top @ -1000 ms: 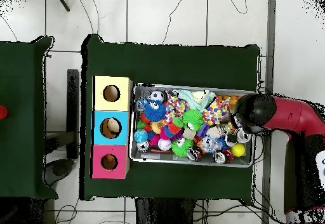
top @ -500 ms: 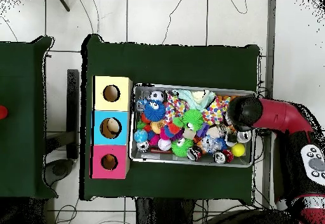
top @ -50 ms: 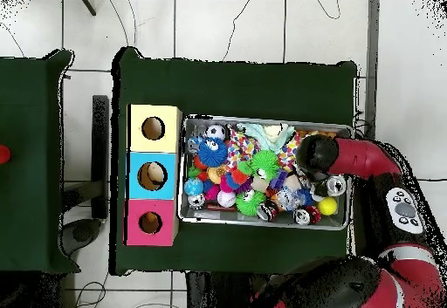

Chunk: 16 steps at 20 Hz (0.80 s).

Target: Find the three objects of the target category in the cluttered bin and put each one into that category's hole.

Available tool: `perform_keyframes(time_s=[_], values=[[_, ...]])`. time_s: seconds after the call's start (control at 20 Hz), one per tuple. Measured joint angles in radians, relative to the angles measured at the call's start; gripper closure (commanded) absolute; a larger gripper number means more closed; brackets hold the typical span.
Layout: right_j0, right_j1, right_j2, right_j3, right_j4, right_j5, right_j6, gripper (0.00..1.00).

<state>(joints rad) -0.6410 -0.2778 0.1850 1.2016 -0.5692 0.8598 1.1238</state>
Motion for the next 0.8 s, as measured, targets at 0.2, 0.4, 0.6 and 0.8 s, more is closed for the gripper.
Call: perform_keyframes(time_s=[0.2, 0.4, 0.6, 0.8], values=[[0.017, 0.009, -0.02, -0.028, 0.0, 0.034, 0.0, 0.0], [0.032, 0.012, -0.028, -0.053, -0.002, 0.06, 0.0, 0.0], [0.041, 0.013, -0.034, -0.058, -0.003, 0.06, 0.0, 0.0], [0.04, 0.011, -0.036, -0.057, -0.003, 0.057, 0.0, 0.0]])
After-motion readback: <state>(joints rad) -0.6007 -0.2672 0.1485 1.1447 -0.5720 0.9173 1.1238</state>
